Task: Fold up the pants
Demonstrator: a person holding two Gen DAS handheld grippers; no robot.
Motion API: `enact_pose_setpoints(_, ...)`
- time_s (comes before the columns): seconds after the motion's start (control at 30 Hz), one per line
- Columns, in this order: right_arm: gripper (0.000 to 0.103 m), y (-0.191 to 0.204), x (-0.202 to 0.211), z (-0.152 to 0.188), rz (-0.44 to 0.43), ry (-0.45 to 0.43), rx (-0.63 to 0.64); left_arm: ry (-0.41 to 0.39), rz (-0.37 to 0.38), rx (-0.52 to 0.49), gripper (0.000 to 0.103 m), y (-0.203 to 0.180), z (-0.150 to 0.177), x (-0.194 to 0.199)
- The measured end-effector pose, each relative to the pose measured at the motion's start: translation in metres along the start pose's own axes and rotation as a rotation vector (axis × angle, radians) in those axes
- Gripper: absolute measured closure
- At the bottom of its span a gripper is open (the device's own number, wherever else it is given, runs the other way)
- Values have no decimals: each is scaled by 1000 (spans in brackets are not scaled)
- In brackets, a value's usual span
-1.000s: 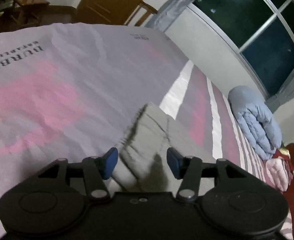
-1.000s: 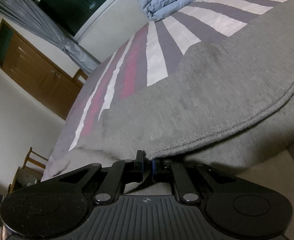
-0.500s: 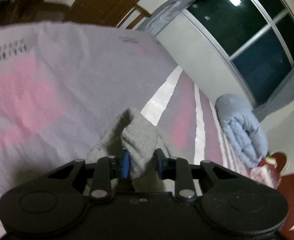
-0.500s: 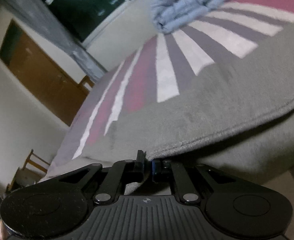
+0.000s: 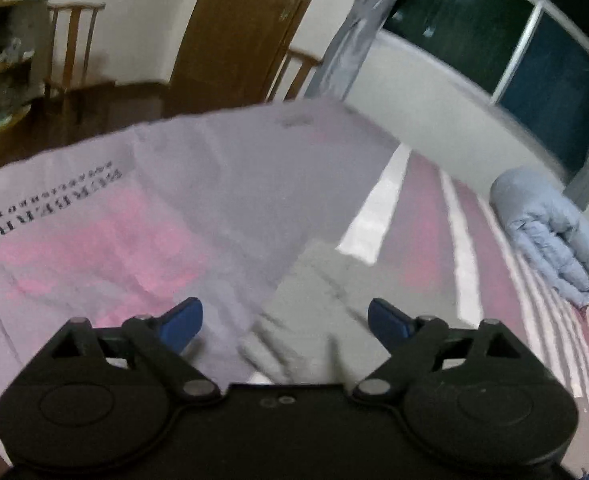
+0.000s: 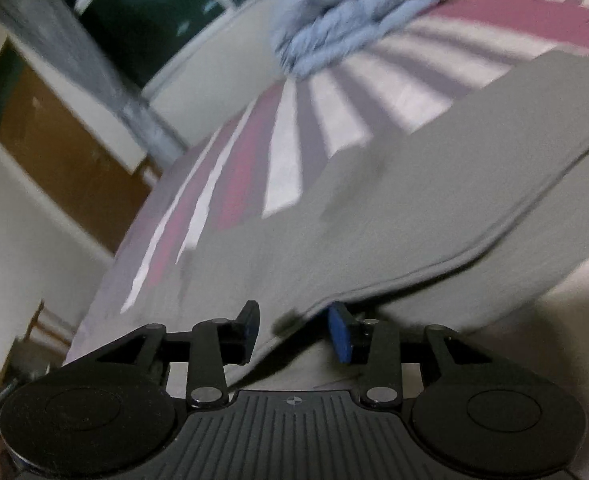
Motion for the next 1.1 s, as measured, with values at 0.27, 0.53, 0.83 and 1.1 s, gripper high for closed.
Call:
enact_pose_setpoints(0.27, 64, -118, 66, -78, 155, -215, -174, 50, 31, -146, 13, -77, 60, -19)
enact_pose_setpoints(0.53, 64, -199, 67, -109, 248, -208, -256, 53, -57, -249, 8, -83, 105, -45)
enact_pose_setpoints(0.83, 65, -251, 35, -132, 221, -214, -385, 72, -98, -272, 6, -87, 110, -54)
enact_pose_setpoints(1.1, 98, -217, 82, -157, 169, -277, -265, 77, -90, -267, 6, -86, 109, -54)
Point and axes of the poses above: each gripper's, at about its wrist camera, not at the fingertips, and x roughly against the way its jaws point, y to its left, z to its underside, the point moved 9 cm from there along -x, roughly the way its jaws point, and after that the axes turned 3 degrees about z, right-handed, at the moved point
